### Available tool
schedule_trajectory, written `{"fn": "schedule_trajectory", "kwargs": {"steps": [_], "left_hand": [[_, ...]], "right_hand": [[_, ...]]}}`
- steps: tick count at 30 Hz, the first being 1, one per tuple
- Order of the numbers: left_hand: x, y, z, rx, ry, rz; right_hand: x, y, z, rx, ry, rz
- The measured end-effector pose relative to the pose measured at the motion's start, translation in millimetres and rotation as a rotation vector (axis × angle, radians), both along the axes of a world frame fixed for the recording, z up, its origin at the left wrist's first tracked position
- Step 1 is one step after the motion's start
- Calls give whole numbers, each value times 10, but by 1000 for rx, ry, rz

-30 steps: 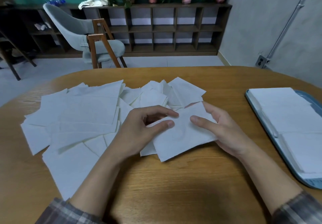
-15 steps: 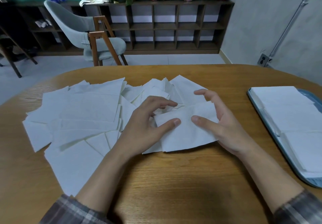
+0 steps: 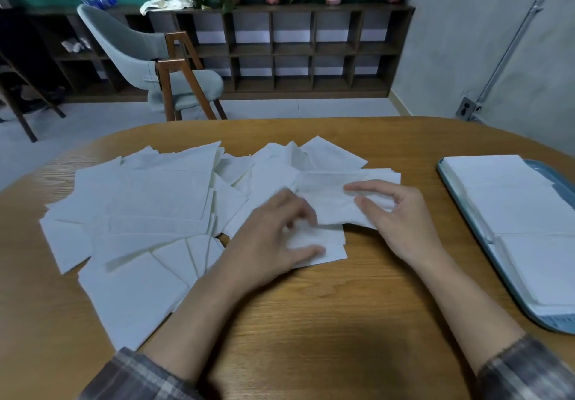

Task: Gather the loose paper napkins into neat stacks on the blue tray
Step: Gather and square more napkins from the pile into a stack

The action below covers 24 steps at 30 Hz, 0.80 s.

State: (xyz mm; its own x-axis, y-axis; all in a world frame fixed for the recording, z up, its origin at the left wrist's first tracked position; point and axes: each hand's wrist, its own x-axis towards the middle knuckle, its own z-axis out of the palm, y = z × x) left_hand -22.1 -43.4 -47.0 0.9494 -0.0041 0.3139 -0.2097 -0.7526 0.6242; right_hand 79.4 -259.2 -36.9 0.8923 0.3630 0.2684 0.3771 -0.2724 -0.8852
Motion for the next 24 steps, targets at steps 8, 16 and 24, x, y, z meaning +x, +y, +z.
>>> {"fn": "schedule_trajectory", "kwargs": {"steps": [8,16,24], "left_hand": [[-32,-28,-26,73,122,-130],[-92,-80,196,-439,89,-44],[-44,-94,135,-515,-11,59]], "right_hand": [[3,-18,11,3,23,38],[-43,-34,32,20,54,310],[-150,48,62,120,167,291]]}}
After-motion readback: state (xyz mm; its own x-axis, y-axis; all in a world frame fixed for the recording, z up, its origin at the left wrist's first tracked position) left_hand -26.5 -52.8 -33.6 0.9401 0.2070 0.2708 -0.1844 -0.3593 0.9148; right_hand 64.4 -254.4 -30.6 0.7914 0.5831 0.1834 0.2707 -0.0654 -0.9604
